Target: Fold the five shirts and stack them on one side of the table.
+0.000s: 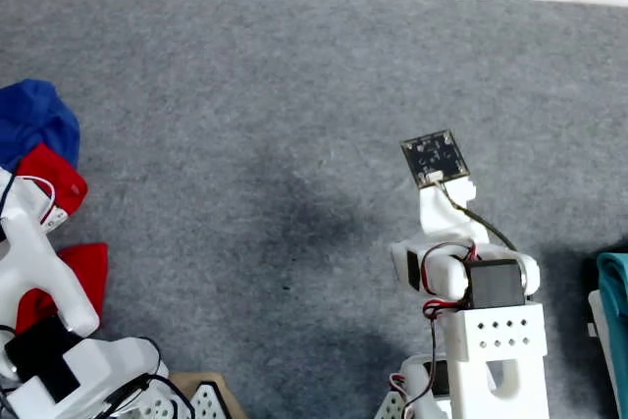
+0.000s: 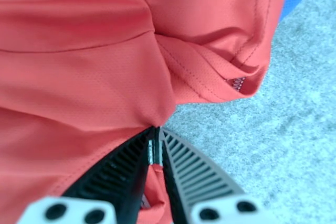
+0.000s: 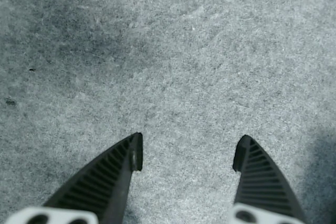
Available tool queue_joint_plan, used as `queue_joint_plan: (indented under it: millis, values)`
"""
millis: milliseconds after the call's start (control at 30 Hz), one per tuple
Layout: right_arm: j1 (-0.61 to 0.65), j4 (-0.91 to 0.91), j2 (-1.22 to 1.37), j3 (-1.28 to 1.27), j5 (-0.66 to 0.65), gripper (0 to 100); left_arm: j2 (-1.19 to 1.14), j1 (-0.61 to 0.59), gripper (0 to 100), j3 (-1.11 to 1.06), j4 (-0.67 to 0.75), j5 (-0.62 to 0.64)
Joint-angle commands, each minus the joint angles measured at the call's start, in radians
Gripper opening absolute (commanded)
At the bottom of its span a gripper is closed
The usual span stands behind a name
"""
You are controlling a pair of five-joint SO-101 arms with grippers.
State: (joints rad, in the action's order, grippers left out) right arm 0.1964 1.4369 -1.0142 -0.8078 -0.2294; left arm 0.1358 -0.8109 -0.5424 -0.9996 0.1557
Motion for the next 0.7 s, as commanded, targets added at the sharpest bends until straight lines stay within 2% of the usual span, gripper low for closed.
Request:
queue_joint_plan:
  millis: [0,133,233,367,433,567,667]
  values:
    - [0.004,-0.045,-0.010,0.005,-0.012,28.2,0.015,0.016,1,0.051,-0.014,0.014]
    - [0.004,-0.097,-0.010,-0.035,-0.012,28.2,0.035,0.127,1,0.185,-0.143,0.015]
    - [0.004,-0.105,-0.012,-0.047,-0.011,28.2,0.099,0.266,1,0.283,-0.244,0.015]
    - [0.004,-0.160,-0.010,-0.077,0.046,28.2,0.229,0.481,1,0.357,-0.269,0.017]
    - [0.004,-0.205,-0.010,-0.117,0.081,28.2,0.292,0.565,1,0.375,-0.269,0.066]
    - [0.007,-0.263,-0.010,-0.173,0.107,28.2,0.406,0.590,1,0.372,-0.322,0.114]
    - [0.008,-0.266,-0.010,-0.185,0.104,28.2,0.443,0.464,1,0.360,-0.377,0.015]
